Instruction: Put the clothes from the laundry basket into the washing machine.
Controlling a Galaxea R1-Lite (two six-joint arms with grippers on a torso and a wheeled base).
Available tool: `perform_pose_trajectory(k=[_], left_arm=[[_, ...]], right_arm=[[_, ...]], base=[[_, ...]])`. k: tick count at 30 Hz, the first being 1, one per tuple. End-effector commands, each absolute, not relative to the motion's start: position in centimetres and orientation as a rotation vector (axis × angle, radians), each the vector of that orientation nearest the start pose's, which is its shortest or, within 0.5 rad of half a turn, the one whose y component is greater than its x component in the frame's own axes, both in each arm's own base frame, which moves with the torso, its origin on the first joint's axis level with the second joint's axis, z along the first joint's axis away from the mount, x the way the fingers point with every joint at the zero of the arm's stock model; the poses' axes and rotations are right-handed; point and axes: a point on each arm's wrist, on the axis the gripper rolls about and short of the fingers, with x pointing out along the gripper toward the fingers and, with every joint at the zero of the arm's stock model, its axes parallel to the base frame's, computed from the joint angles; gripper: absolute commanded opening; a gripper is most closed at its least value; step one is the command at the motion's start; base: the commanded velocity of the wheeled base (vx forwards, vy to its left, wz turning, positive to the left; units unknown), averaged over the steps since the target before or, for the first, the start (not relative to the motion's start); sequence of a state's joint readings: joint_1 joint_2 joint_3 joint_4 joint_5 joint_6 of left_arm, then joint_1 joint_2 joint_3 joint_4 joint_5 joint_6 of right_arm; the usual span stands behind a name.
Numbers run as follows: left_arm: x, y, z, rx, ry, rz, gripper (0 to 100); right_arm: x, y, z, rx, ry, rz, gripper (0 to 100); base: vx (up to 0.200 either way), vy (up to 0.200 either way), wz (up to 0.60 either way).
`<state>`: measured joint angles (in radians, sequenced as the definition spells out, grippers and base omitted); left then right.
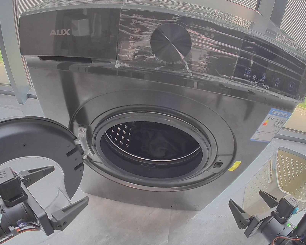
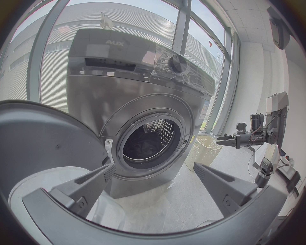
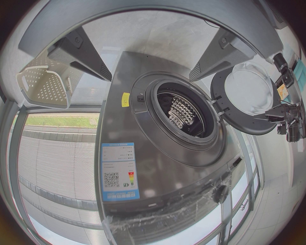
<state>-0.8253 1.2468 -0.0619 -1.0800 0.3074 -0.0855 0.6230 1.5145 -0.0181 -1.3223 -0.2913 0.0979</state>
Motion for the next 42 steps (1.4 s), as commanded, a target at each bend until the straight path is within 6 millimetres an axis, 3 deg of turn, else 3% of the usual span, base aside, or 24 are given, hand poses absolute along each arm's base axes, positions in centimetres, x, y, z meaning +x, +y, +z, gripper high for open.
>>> perform_pose_trajectory(k=[1,11,22,29,36,42], left_arm=[[9.5,-8.7,14.2,-0.036,0.079,-0.485,100],[8.8,-6.4,14.2,0.004,0.035,-0.386,100],[4.8,-2.3,13.7,-0.02,0.013,-0.282,100],[3.2,-1.0,12.8,-0.022,0.013,-0.208,100],[1.4,0.1,11.3,-0.045,0.031,-0.087,100],[0.1,0.5,9.9,-0.042,0.06,0.0,100]], right_arm=[[12.8,8.4,12.4,0.042,0.125,0.321,100],[11.6,6.2,13.2,0.05,0.114,0.22,100],[9.2,3.7,14.0,0.079,0.063,0.117,100],[7.4,2.2,14.0,0.085,0.037,0.052,100],[2.4,-0.1,12.1,0.038,0.025,-0.074,100],[-1.7,-0.8,8.6,0.035,-0.015,-0.101,100]], base=[[-0.2,0.0,0.0],[-0.12,0.0,0.0],[0.0,0.0,0.0],[0.0,0.0,0.0],[0.0,0.0,0.0],[0.0,0.0,0.0]])
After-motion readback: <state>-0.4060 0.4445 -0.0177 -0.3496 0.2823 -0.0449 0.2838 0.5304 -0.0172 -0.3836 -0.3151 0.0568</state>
